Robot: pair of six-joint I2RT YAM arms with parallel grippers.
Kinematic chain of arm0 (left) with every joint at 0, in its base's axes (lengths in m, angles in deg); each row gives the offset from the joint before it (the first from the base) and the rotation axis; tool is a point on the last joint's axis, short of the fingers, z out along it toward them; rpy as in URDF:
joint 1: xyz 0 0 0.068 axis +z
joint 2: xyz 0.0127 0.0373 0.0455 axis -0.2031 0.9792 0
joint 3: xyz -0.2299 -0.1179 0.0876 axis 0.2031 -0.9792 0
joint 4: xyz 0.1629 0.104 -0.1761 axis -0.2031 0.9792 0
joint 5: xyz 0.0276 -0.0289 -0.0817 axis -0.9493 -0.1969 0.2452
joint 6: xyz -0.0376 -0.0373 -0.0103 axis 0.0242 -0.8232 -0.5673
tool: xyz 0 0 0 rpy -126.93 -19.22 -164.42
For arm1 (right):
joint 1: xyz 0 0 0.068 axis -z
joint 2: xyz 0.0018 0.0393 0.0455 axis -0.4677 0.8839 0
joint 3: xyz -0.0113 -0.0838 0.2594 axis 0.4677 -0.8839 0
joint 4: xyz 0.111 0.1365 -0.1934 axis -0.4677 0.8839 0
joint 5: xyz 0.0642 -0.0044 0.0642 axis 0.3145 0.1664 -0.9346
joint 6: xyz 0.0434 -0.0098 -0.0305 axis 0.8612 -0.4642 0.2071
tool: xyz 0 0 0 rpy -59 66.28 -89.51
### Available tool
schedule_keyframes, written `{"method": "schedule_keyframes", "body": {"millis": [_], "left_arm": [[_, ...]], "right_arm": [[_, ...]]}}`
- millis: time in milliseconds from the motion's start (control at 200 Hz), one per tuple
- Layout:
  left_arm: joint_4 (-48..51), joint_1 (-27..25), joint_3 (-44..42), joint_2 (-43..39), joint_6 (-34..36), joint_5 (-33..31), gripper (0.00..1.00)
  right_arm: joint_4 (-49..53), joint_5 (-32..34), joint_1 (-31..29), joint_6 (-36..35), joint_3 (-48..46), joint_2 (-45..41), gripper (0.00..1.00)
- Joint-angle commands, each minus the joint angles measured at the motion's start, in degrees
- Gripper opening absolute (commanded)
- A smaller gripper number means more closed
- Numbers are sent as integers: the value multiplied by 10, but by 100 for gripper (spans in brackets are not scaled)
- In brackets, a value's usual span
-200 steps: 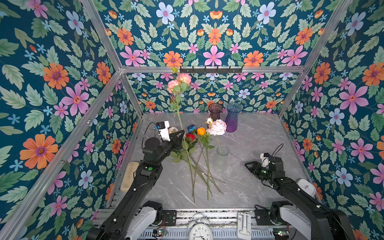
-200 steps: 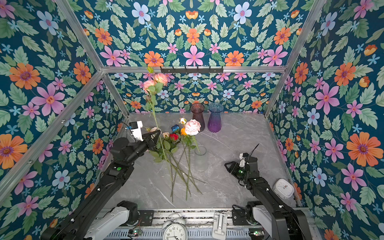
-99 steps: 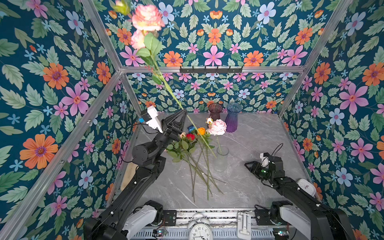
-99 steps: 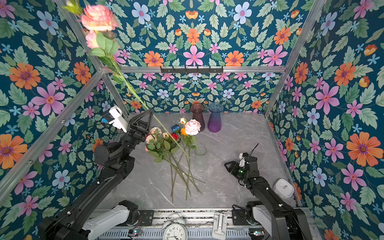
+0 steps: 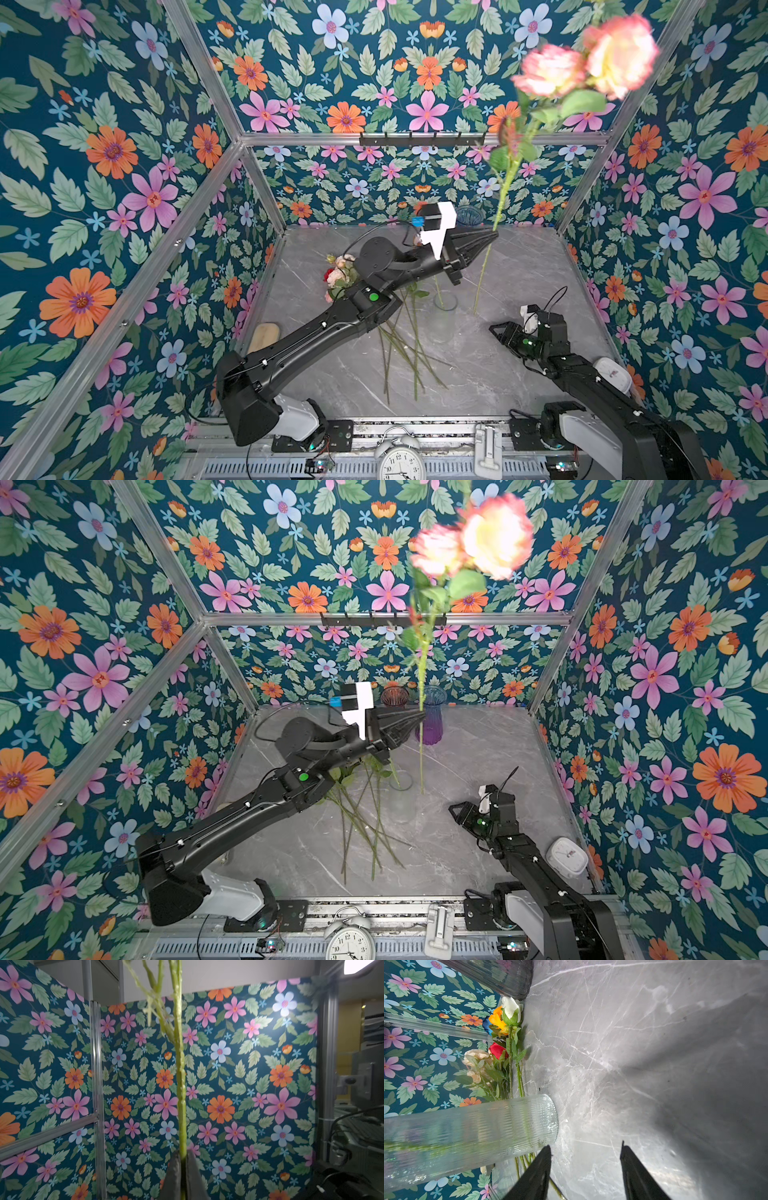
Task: Arrange the flowers into the vase
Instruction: 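Lift the pink rose high and swing it over the clear vase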
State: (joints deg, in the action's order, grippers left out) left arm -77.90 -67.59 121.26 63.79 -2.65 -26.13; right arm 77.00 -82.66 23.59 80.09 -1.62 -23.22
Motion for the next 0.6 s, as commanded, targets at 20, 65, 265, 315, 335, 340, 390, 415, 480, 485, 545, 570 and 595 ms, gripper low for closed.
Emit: {"method": "schedule_keyframes", "body": {"millis": [20,65,265,315,335,340,390,415,480,485,545,570,595], "left_arm": [[151,-32,46,29,158,-67,0],[178,-44,53,37,185,-89,0],[177,-63,14,37,236,-136,0],[167,-63,6,33,233,-125,0],[162,-63,3,32,232,-121,0],[161,-63,2,31,231,-121,0],[150,-63,-3,27,226,-114,0],[148,-64,-3,25,224,-113,0],[142,-63,-3,20,220,-113,0],[141,-63,-3,19,220,-113,0],[137,-64,-3,14,218,-111,0],[134,-64,-4,12,217,-111,0],[131,-63,-4,10,215,-111,0]], "right_arm": [[-12,2,0,1,-1,-4,55],[-12,2,0,1,-1,-3,55],[-12,2,0,1,0,-4,55],[-12,1,-1,1,0,-4,55],[-12,2,0,1,0,-4,55],[-12,2,0,1,-1,-4,55],[-13,2,0,2,0,-3,55],[-13,2,0,1,0,-3,55],[-13,2,0,2,0,-2,55],[-13,2,0,1,-1,-2,55],[-13,2,0,1,-1,-2,55],[-13,2,-1,2,0,-2,55],[-13,2,0,2,0,-2,55]]}}
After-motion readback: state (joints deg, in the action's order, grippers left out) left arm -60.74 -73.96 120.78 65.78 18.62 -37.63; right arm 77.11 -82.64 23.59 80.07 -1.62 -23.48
